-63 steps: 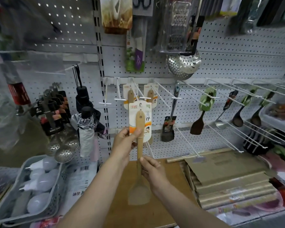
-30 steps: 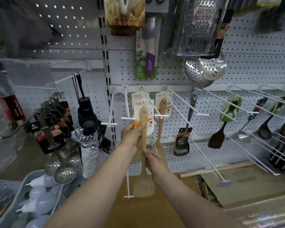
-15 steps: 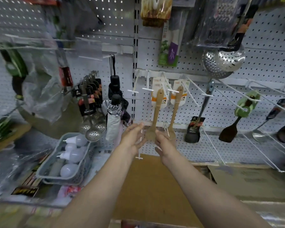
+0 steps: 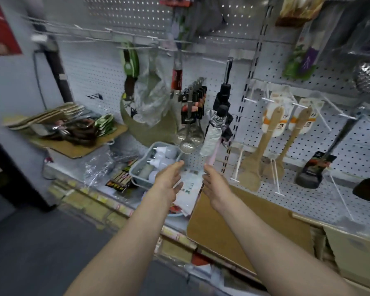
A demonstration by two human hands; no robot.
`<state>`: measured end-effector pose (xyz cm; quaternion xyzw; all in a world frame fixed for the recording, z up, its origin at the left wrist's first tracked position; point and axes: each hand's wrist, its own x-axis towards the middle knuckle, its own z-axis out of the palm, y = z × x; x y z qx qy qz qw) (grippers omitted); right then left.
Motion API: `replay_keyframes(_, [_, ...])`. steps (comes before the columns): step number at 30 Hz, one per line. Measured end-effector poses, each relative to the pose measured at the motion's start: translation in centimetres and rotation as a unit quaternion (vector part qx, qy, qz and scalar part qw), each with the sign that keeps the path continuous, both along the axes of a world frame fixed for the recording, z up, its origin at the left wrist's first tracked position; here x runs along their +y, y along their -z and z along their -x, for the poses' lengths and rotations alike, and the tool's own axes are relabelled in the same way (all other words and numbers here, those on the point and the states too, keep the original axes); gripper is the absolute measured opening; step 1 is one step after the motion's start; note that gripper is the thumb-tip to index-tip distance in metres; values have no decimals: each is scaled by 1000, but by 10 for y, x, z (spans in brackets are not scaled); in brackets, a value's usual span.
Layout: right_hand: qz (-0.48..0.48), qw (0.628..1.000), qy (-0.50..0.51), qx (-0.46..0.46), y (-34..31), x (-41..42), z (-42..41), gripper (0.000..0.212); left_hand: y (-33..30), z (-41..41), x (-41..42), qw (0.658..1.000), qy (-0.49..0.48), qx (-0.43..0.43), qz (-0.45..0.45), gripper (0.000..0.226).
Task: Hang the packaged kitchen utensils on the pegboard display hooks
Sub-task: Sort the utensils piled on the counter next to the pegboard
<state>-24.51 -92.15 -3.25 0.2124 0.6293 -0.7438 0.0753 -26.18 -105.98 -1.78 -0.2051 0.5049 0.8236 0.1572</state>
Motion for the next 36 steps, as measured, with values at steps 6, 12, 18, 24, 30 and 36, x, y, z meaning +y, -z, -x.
replay_keyframes(6, [8, 998, -54, -11, -7, -100, 19, 60, 0, 3, -100, 998, -66, -12, -10, 38])
replay_keyframes(12, [7, 997, -75, -15, -13, -233, 58, 52, -3, 30, -233, 994, -110, -7, -2, 18])
replay_keyframes(18, [26, 992, -125, -1, -12, -383, 101, 51, -9, 68, -376, 987, -157, 7, 17, 17])
replay_keyframes(24, [44, 992, -120, -10, -4, -498, 151, 59, -3, 115, -501, 982, -184, -12, 31, 40])
replay_keyframes(30, [42, 992, -115, -26, 0, -572, 217, 51, 15, 185, -583, 979, -198, -35, 20, 45])
replay_keyframes(36, [55, 990, -128, -16, 16, -647, 319, 53, 26, 271, -656, 975, -222, -17, 22, 50])
